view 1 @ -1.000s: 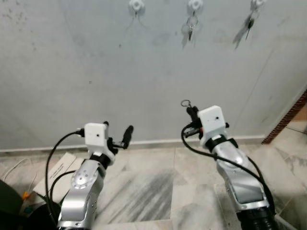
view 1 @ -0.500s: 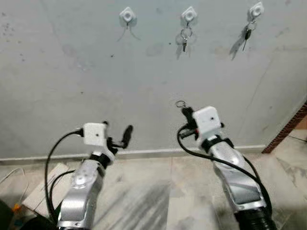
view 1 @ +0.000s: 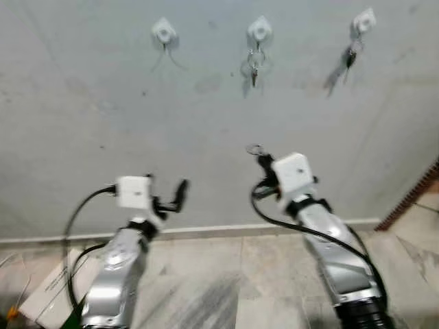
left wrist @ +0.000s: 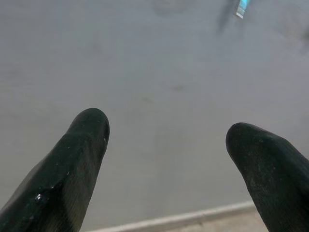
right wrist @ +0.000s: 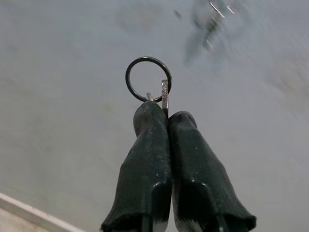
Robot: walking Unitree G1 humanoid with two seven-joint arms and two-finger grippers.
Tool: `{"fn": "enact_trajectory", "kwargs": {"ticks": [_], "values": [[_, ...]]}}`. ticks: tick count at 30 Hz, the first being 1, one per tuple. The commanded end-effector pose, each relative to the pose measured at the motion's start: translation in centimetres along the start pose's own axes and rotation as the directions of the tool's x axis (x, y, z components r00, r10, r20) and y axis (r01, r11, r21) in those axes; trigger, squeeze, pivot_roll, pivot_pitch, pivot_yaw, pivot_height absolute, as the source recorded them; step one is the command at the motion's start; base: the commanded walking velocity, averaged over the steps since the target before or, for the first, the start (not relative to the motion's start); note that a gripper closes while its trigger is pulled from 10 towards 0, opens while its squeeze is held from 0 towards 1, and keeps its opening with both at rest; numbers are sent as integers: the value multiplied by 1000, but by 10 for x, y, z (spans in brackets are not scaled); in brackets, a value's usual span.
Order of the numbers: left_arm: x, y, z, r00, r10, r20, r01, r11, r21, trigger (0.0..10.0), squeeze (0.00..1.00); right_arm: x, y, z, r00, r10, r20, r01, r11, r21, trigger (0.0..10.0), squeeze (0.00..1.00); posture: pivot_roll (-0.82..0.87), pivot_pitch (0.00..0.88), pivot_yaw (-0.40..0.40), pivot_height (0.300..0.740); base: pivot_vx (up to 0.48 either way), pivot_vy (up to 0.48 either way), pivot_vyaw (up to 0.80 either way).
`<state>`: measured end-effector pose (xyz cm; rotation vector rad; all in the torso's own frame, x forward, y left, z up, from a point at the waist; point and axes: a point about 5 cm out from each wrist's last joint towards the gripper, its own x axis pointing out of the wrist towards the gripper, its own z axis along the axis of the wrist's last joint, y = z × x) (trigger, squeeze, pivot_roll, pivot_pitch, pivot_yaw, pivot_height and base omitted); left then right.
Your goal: Hang keys on a hook
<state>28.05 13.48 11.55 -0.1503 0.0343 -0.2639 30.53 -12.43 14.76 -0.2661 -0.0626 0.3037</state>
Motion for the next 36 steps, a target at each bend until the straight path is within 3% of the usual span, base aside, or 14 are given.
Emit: {"fn": "enact_trajectory", "kwargs": {"ticks": [1, 6, 31, 36], "values": [[-5, 13, -1, 999, 40, -13, -40, 999, 15, 10000, 0, 5, 13, 9, 998, 48, 37, -49, 999, 12, 10000, 0, 25, 71, 31, 740, 319, 0, 800], [-5, 13, -1, 999, 40, -14, -40, 999, 12, 10000, 0, 5, 13, 10, 998, 51, 36, -51, 999, 14, 10000, 0, 25, 71, 31, 740, 317, 0, 590], [-5, 13, -2, 999, 35, -20, -34, 999, 18, 10000, 0, 6, 13, 9, 998, 51, 34, -52, 999, 15, 10000, 0, 29, 69, 31, 740, 317, 0, 0], [-7, 12, 2, 1000, 23, 16, -23, 1000, 7, 10000, 0, 6, 14, 9, 998, 54, 35, -54, 998, 14, 10000, 0, 35, 64, 29, 740, 182, 0, 0]]}}
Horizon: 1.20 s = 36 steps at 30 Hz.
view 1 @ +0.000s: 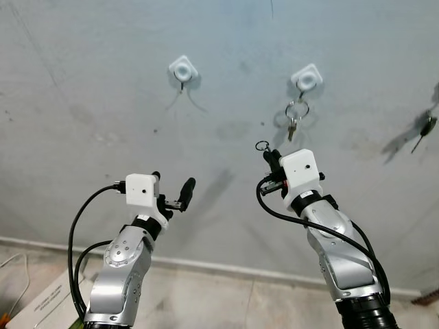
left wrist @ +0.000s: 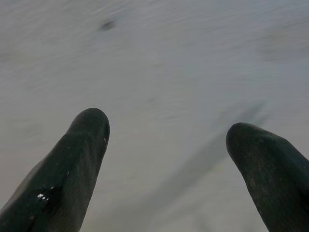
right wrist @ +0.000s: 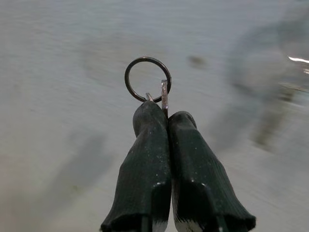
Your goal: Hang keys on a hook
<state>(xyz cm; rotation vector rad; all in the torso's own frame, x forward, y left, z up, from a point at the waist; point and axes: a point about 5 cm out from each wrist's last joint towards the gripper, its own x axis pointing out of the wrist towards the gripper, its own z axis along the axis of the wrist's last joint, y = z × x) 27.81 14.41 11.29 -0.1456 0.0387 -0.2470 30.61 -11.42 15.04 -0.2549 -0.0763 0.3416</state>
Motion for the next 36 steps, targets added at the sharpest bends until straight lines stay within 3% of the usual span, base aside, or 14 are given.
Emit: {"fn": "enact_trajectory", "kwargs": {"ticks": [1, 13, 15, 21, 36], "values": [[-2, 3, 4, 1000, 5, 23, -5, 1000, 1, 10000, 0, 2, 5, 4, 1000, 19, 14, -19, 1000, 5, 10000, 0, 35, 64, 29, 740, 0, 0, 0], [-22, -4, 10, 998, -54, 41, 49, 993, 105, 10000, 0, 3, 13, 12, 996, 75, 56, -77, 997, 28, 10000, 0, 55, 75, 31, 740, 0, 0, 0], [-31, -12, 13, 993, -114, 40, 109, 989, 104, 10000, 0, 7, 19, 19, 989, 118, 89, -122, 992, 43, 10000, 0, 71, 81, 32, 740, 0, 0, 0], [-47, -11, 7, 991, -133, -5, 133, 987, 94, 10000, 0, 24, 34, 40, 965, 200, 168, -216, 973, 79, 10000, 0, 97, 89, 31, 740, 0, 0, 0], [-54, -20, 10, 978, -209, -27, 210, 974, 78, 10000, 0, 49, 54, 74, 900, 328, 287, -371, 922, 111, 10000, 0, 136, 96, 25, 740, 0, 0, 0]]}}
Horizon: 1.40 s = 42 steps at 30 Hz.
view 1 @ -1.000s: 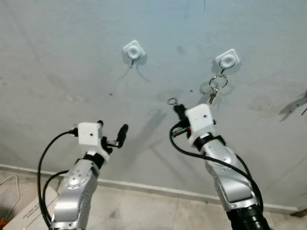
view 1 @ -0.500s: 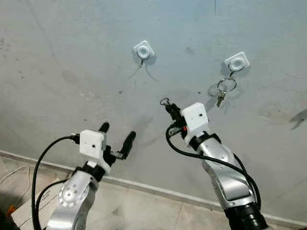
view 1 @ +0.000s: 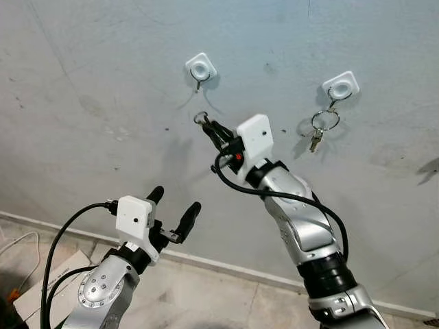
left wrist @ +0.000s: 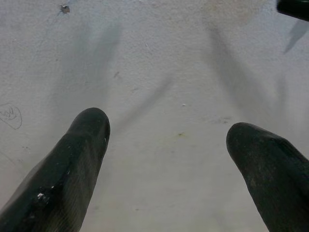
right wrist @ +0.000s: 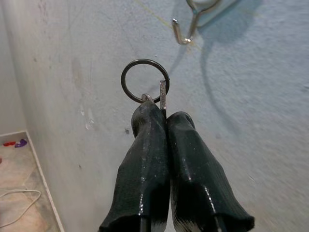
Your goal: Hang keys on a hook
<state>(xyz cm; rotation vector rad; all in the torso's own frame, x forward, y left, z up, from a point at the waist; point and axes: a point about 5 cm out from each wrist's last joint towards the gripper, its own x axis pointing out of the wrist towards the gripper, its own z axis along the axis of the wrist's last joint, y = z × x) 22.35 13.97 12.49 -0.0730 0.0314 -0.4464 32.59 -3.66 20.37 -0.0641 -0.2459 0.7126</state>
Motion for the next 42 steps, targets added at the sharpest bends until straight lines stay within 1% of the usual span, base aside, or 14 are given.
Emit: {"fn": "enact_trajectory", "kwargs": {"ticks": [1, 3, 7, 8, 13, 15, 19, 28, 32, 38, 40, 42], "values": [[-2, -1, 2, 1000, -14, -3, 14, 1000, 6, 10000, 0, 5, 4, 5, 999, 25, 23, -25, 1000, 3, 10000, 0, 136, 96, 25, 740, 0, 0, 0], [-1, -2, 3, 1000, -20, -3, 20, 1000, 6, 10000, 0, 10, 5, 11, 998, 34, 46, -35, 999, 15, 10000, 0, 139, 96, 25, 740, 0, 0, 0], [0, -3, 3, 1000, -28, -7, 28, 1000, 5, 10000, 0, 15, 5, 13, 998, 33, 56, -35, 999, 33, 10000, 0, 139, 97, 25, 740, 0, 0, 0], [0, -4, 3, 999, -31, -7, 31, 1000, 4, 10000, 0, 17, 4, 15, 998, 16, 56, -18, 999, 51, 10000, 0, 139, 97, 25, 740, 0, 0, 0], [1, -4, 3, 999, -34, -8, 34, 999, 2, 10000, 0, 20, 0, 18, 998, -19, 55, 15, 997, 77, 10000, 0, 139, 97, 25, 740, 0, 0, 0], [1, -4, 3, 999, -36, -10, 36, 999, 2, 10000, 0, 23, -2, 20, 998, -50, 44, 46, 995, 84, 10000, 0, 140, 98, 25, 740, 0, 0, 0], [2, -5, 2, 999, -39, -13, 39, 999, 0, 10000, 0, 26, -8, 24, 993, -118, 8, 116, 984, 132, 10000, 0, 136, 98, 24, 740, 0, 0, 0], [3, -7, 2, 999, -45, -11, 45, 999, -6, 10000, 0, 29, -11, 31, 989, -147, 3, 145, 980, 136, 10000, 0, 132, 97, 23, 740, 0, 0, 0], [4, -8, 2, 999, -44, -10, 44, 999, -7, 10000, 0, 29, -12, 35, 989, -147, 15, 144, 981, 129, 10000, 0, 133, 95, 20, 740, 0, 0, 0], [4, -8, 1, 999, -41, -10, 41, 999, -8, 10000, 0, 19, -11, 38, 993, -100, 59, 91, 986, 137, 10000, 0, 132, 96, 18, 740, 0, 0, 0], [4, -7, 1, 999, -41, -11, 41, 999, -8, 10000, 0, 18, -10, 39, 993, -95, 63, 86, 987, 138, 10000, 0, 130, 96, 19, 740, 0, 0, 0], [4, -7, 1, 999, -41, -13, 41, 999, -7, 10000, 0, 15, -11, 41, 995, -77, 71, 68, 990, 123, 10000, 0, 127, 96, 22, 740, 0, 0, 0]]}}
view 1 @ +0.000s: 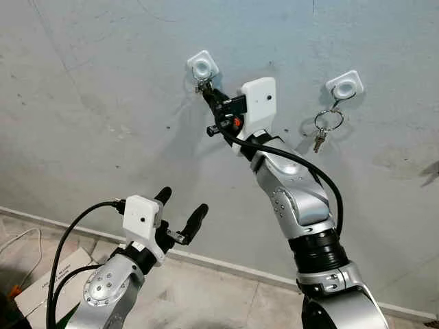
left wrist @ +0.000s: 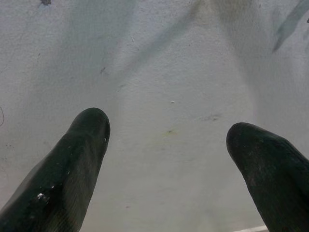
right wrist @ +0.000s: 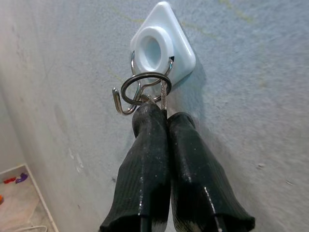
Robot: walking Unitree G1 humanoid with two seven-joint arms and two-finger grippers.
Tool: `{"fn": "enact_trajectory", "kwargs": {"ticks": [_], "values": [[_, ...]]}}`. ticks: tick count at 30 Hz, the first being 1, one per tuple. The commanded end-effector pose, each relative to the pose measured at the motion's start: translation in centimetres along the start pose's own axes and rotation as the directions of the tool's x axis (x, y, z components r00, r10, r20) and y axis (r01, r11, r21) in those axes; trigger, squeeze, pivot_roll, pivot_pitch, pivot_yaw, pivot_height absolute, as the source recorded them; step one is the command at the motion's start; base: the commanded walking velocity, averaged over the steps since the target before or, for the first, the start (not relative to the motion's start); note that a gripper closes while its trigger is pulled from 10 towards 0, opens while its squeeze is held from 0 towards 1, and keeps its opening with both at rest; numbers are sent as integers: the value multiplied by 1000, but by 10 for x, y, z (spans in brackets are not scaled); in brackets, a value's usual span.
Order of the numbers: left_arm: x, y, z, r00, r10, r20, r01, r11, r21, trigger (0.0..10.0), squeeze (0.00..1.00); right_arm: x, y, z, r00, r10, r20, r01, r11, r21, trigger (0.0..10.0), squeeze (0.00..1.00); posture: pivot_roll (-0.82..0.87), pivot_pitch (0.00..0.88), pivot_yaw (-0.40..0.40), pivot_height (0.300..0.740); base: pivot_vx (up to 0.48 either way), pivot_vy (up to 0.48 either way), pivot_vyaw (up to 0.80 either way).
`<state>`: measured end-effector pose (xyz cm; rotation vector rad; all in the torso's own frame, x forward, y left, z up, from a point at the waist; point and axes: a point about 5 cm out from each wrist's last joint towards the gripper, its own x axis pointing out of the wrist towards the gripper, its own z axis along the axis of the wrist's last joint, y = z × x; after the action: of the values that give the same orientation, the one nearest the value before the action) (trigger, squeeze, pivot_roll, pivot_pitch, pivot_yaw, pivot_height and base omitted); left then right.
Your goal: Hang keys on a hook
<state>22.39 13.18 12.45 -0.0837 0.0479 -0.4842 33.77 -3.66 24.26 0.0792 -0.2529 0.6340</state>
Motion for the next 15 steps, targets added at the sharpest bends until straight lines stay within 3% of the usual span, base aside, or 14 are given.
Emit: {"fn": "enact_trajectory", "kwargs": {"ticks": [1, 13, 15], "values": [[1, 0, 1, 1000, -5, 1, 5, 1000, 7, 10000, 0, -1, 2, 7, 999, 24, 20, -24, 1000, 3, 10000, 0, 125, 95, 23, 740, 0, 0, 0], [4, -1, 2, 1000, -13, 4, 13, 1000, 12, 10000, 0, -17, 7, -6, 998, 56, -24, -56, 998, -2, 10000, 0, 120, 89, 24, 740, 0, 0, 0], [5, -1, 2, 1000, -12, 4, 12, 1000, 12, 10000, 0, -21, 13, -8, 993, 114, -22, -114, 993, -17, 10000, 0, 120, 89, 24, 740, 0, 0, 0]]}}
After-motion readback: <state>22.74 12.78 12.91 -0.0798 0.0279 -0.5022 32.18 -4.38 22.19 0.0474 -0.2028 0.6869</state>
